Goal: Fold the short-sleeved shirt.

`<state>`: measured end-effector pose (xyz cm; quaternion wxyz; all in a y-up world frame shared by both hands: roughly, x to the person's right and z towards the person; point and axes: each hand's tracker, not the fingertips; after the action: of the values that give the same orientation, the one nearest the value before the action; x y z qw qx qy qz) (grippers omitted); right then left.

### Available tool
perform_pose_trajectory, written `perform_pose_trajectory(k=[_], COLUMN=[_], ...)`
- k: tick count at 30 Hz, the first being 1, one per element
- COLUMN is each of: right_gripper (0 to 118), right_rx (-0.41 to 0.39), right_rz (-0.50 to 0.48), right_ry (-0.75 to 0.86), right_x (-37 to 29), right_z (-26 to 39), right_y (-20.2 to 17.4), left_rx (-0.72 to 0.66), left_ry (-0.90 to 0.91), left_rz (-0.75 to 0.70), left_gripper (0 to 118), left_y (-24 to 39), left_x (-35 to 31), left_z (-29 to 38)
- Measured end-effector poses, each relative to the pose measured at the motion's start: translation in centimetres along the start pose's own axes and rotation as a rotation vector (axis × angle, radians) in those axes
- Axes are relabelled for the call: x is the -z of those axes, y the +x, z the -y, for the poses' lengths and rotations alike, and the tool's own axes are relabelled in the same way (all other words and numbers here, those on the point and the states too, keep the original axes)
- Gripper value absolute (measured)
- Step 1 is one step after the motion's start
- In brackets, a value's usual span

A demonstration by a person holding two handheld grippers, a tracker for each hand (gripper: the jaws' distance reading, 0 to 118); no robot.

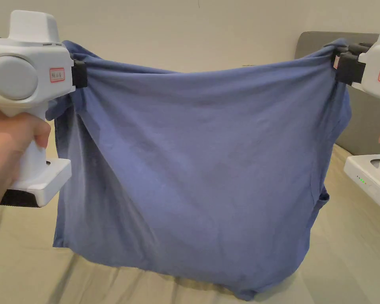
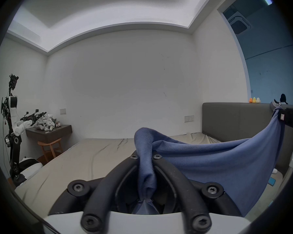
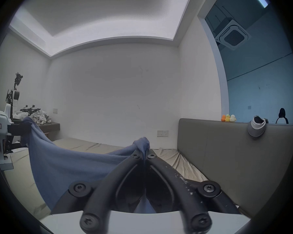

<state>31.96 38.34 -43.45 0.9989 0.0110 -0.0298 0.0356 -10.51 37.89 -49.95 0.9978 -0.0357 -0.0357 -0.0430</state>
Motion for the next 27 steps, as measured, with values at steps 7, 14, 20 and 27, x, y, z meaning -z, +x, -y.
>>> perform_pose_trajectory(k=[7,14,20,27], right_gripper=[4,4,4,4], right_rx=[0.005,0.000,-0.014,-0.043], right_rz=[0.020,0.050,0.131,0.134], right_ry=[0.007,0.060,0.192,0.204], right_x=[5.5,15.7,26.2,30.8], right_z=[1.6,1.5,-0.7,2.2], right_y=[-0.5,-1.1,-1.0,-2.5], left_rx=[0.008,0.067,-0.088,0.047], left_ry=[-0.004,0.006,0.089,0.077], left_rz=[-0.020,-0.061,-0.072,-0.144], left_gripper=[5,5,5,5], left_y=[0.0,0.5,-0.8,0.6], left_x=[4.8,15.7,25.7,30.5], left_z=[1.5,0.5,-2.6,-1.3])
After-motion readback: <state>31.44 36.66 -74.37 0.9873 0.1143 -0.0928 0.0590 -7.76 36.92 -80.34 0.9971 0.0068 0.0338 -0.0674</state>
